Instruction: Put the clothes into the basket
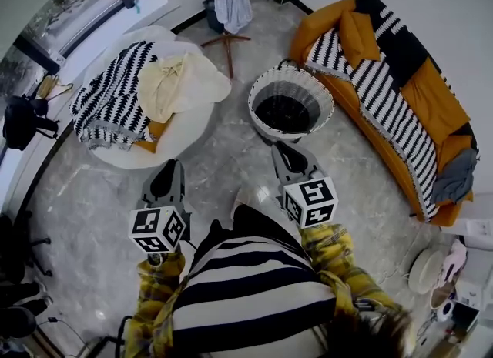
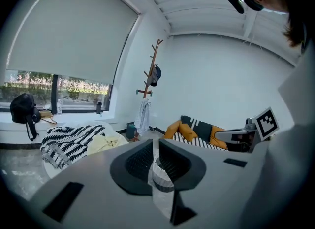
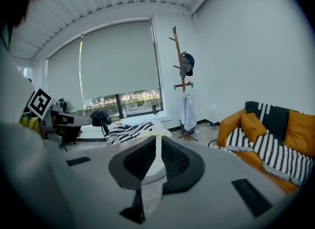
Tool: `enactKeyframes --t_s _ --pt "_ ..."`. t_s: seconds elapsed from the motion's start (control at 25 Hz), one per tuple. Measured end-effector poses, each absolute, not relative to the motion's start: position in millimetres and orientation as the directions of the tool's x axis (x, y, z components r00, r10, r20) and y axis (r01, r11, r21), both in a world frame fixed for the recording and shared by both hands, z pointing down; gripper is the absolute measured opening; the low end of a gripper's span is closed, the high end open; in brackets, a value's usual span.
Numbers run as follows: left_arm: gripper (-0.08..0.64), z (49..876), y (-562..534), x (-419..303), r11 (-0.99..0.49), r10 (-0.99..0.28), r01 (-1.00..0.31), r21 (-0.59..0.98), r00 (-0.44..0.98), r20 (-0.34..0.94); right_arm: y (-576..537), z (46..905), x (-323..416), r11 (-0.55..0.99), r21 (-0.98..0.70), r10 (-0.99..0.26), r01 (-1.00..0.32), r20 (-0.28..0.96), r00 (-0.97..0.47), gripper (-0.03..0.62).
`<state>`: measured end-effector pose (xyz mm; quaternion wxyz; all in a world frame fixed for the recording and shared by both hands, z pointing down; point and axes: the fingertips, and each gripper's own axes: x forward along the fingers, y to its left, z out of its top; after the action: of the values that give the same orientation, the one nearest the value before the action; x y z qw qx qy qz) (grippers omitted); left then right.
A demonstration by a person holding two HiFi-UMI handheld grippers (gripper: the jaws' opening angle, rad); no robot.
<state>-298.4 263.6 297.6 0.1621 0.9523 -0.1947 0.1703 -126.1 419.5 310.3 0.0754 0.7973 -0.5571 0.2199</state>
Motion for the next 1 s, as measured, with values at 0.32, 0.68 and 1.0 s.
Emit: enactKeyframes --t_s 0.32,0.68,1.0 --pt "0.048 300.1 230.5 -246.5 -0.882 -0.300 -0.411 0.231 0.867 0.397 370.7 313.6 -97.3 -0.320 -0.147 -0.873 -0.936 0.430 0.231 0.041" --pt "0.048 299.7 214.0 -194.8 -0.895 -0.274 -0.382 0.231 0.879 0.391 343.6 316.5 -65.9 -0.295 -0.170 -0.885 -0.940 0.420 0.202 0.059" --pt "0.048 300.6 192.1 -176.1 -0.898 -0.256 -0.370 0.237 0.879 0.402 313.6 315.2 -55.5 -0.279 -0.185 -0.892 -0.942 0.413 0.183 0.111"
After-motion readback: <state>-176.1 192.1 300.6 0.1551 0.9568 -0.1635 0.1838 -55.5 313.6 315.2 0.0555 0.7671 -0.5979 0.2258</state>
